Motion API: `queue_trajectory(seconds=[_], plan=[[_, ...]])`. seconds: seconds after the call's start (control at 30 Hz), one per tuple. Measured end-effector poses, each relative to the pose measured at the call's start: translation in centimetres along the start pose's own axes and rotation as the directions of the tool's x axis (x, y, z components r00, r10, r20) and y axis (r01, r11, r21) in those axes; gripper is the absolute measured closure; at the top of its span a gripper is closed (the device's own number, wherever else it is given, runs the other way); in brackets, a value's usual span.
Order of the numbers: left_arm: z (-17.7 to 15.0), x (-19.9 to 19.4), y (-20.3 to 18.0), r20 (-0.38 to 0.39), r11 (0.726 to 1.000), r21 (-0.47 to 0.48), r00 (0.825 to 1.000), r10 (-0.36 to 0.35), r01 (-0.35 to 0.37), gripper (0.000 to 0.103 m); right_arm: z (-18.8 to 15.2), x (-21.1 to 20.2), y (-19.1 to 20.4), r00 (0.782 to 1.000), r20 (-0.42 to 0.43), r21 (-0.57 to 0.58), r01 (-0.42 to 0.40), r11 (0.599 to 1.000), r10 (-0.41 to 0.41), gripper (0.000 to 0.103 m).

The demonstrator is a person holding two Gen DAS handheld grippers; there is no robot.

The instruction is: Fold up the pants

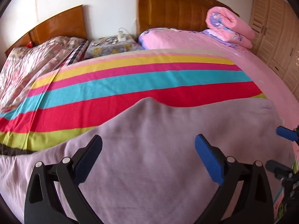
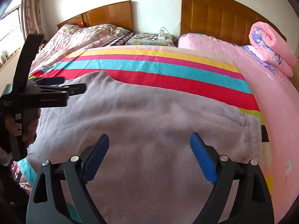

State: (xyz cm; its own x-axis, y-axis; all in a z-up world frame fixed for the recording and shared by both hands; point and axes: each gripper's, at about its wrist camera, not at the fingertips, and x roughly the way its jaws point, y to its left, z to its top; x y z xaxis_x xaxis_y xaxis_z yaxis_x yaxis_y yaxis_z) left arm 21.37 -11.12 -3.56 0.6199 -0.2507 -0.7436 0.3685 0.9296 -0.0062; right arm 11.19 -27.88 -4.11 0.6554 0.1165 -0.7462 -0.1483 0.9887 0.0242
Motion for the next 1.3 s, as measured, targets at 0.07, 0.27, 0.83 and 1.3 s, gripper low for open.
queue_trajectory(seconds=[0.07, 0.27, 0.83, 1.3], plan=[[1.1, 1.1, -3.8, -0.006, 0.991, 0.132, 0.999, -0.034, 0.034, 0.003, -0.2, 0.4, 1.4, 0.998, -0.016, -0.031, -0.067, 0.997, 0.066, 0.018], [1.5, 7.3, -6.7, -0.114, 0.973, 0.212, 0.992, -0.063, 0.086, 0.003, -3.1, 2.0, 2.8, 0.982, -0.150, -0.094, -0.129, 0.987, 0.114, 0.017], [2.0, 9.0, -5.6, -0.110, 0.983, 0.155, 0.991, -0.082, 0.099, 0.001, -7.8, -2.1, 0.9, 0.971, -0.174, -0.043, -0.174, 0.984, 0.164, 0.015], [-0.9, -2.7, 4.4, 0.020, 0.986, 0.053, 0.987, -0.160, 0.159, 0.002, -4.7, -3.4, 3.7, 0.991, -0.131, -0.050, -0.040, 0.998, 0.033, 0.015]])
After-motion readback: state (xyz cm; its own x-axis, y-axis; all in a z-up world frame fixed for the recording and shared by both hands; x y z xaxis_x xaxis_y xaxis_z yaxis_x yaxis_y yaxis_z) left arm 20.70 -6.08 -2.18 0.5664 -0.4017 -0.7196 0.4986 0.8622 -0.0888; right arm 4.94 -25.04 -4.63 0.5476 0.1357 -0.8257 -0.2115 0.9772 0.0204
